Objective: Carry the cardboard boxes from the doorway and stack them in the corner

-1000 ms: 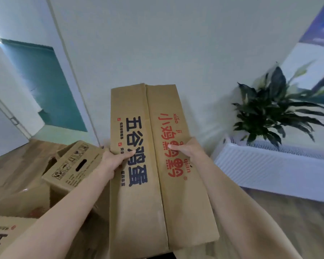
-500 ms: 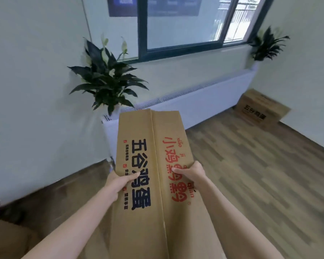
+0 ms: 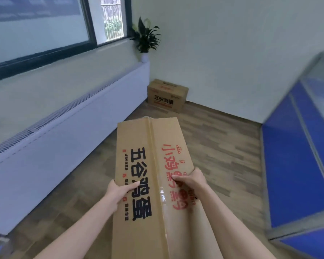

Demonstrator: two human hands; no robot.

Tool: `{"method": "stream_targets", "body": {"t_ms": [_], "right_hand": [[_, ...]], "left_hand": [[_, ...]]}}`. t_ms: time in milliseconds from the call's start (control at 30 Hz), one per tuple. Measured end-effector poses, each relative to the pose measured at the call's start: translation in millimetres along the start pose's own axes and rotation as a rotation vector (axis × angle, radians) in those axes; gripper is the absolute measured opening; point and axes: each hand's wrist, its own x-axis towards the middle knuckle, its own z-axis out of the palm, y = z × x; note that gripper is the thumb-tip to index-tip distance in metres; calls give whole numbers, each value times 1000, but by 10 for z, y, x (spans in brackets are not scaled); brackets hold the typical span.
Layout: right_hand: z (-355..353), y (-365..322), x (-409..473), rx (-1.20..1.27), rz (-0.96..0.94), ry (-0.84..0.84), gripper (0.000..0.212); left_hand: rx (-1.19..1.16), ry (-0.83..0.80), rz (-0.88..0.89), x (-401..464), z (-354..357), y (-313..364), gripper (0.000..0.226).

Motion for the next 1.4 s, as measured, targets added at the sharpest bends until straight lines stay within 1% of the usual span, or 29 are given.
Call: {"method": "stream_targets", "body": {"t_ms": [33,100,133,200,267,400,467,600,633,767,800,933,1100,1233,1333,1367,1400], "right_hand": [[-160,23,124,3,8,22,99],[-560,101,496,26,37,75,117],[-740,162,745,44,43,98,122],[-1039,251,1245,54,59,140,123],[-1354,133,1559,63,75,182,119],[-1992,-287,2261,91,109,234,100],[-2282,-490,2659,87,130,246,93],[-2903,-973,3468,117,162,267,89],[-3055,-1099,3650,122,161,270,85],[-3517,-1556,4270,169,134,268,70],[-3678,-1671,4564,187,134,268,69],[-4084,-1992,5526,203,121,274,75],[-4700,-2497,7013,248,91,207,70],[-5181,-3003,8047,230,74,167,70],[-5551,-3413,8751,201,72,141,70],[-5707,-3601,9069,184,60,124,75],[-5820,-3733,9290,181,51,124,85]], "left_hand": [[10,-18,2,84,182,88,110],[38,-77,18,330,652,324,110],[52,-97,21,468,885,439,109],[77,-129,29,682,1311,696,106],[89,-167,36,980,1748,965,101],[127,-225,35,1724,2645,1601,97],[142,-238,27,2085,3042,1936,99],[168,-294,39,2696,3817,2735,110],[178,-301,48,2829,3998,2931,109],[195,-309,69,3285,4573,3633,98],[195,-314,68,3507,4800,3841,96],[223,-297,107,4157,5449,4439,94],[224,-246,124,5163,6418,5269,95],[196,-211,127,5748,7031,5953,104],[166,-170,139,6156,7465,6446,105],[142,-162,139,6352,7654,6638,109],[134,-153,141,6489,7789,6767,113]]}}
